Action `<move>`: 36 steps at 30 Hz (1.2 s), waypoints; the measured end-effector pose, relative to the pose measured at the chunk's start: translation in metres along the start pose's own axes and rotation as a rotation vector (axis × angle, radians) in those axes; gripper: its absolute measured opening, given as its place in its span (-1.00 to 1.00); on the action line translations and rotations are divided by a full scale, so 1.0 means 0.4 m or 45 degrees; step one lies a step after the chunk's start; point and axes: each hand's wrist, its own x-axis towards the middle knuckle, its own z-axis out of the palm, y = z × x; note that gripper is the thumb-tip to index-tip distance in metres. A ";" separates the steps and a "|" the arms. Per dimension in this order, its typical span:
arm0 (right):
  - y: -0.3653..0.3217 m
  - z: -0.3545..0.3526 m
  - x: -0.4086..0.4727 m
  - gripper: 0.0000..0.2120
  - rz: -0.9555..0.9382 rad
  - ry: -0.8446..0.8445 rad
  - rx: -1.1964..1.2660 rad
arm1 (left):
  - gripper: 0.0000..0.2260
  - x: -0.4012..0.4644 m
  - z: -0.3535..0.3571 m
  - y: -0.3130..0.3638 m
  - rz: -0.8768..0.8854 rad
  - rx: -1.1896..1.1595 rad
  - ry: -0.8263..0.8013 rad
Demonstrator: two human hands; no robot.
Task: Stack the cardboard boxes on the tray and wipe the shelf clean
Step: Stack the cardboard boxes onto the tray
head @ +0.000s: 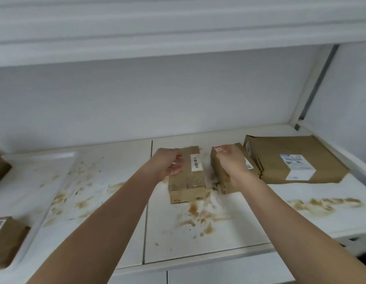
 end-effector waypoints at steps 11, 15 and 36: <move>0.078 -0.205 0.092 -0.55 0.087 -0.146 -0.090 | -0.83 0.030 0.294 -0.009 -0.086 -0.061 -0.173; 0.105 -0.232 0.117 -0.45 0.106 -0.249 -0.050 | -0.74 0.037 0.334 -0.022 -0.104 -0.056 -0.149; 0.020 -0.264 0.102 -0.66 -0.442 -0.154 -0.018 | -0.66 -0.009 0.297 0.079 0.198 0.051 -0.120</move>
